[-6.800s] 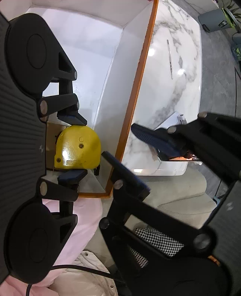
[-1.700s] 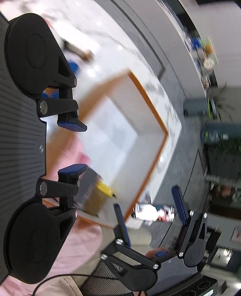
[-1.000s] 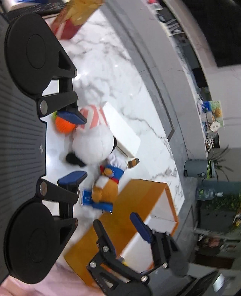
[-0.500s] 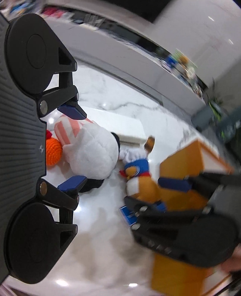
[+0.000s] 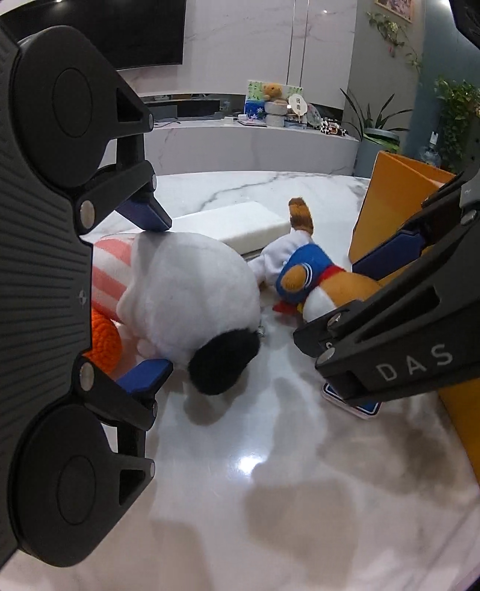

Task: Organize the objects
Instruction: 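Grasp the white striped-hat plush with the left tool while the right tool grasps the orange bear plush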

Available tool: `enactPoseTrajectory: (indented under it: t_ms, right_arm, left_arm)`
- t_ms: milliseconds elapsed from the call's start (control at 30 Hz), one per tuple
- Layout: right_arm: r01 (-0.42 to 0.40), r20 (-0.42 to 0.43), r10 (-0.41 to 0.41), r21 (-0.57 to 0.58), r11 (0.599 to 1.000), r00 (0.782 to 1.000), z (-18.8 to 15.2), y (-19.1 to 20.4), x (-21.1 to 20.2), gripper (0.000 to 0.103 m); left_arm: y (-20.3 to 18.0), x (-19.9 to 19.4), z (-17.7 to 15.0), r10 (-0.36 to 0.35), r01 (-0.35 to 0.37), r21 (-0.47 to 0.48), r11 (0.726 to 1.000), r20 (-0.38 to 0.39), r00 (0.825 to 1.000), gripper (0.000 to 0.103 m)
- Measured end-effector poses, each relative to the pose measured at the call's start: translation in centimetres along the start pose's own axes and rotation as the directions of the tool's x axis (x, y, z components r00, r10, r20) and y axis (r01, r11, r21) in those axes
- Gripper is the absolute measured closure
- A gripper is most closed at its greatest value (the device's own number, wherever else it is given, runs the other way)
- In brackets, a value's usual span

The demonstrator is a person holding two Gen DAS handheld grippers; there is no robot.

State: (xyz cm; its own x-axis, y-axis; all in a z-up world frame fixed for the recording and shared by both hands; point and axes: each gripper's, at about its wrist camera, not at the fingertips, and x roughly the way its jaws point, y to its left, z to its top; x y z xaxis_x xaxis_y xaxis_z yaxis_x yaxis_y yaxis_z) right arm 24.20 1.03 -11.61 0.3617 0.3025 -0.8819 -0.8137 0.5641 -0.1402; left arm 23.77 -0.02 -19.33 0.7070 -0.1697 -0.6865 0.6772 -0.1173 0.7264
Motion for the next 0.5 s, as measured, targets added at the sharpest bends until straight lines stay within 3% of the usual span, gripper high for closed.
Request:
enactPoseTrajectory:
  t_ms: [167,400,500]
  right_arm:
    - [-0.001,-0.015,0.001,0.009,1.0,1.0,0.1,0.0,0.4,0.04]
    - [0.006,-0.035,-0.005,0.047,0.999,0.999,0.3,-0.7,0.7,0.051]
    - [0.0,-0.031,0.002,0.068,0.998,1.0,0.2,-0.9,0.4,0.054]
  left_arm:
    - [-0.7,0.8,0.1,0.03,-0.03,0.021,0.999,-0.004,1.0,0.014]
    - [0.4,0.2,0.1,0.003,-0.002,-0.111,0.994,0.008,1.0,0.026]
    - [1.7,-0.2,0.2,-0.028,0.027,-0.208,0.978,0.0,1.0,0.03]
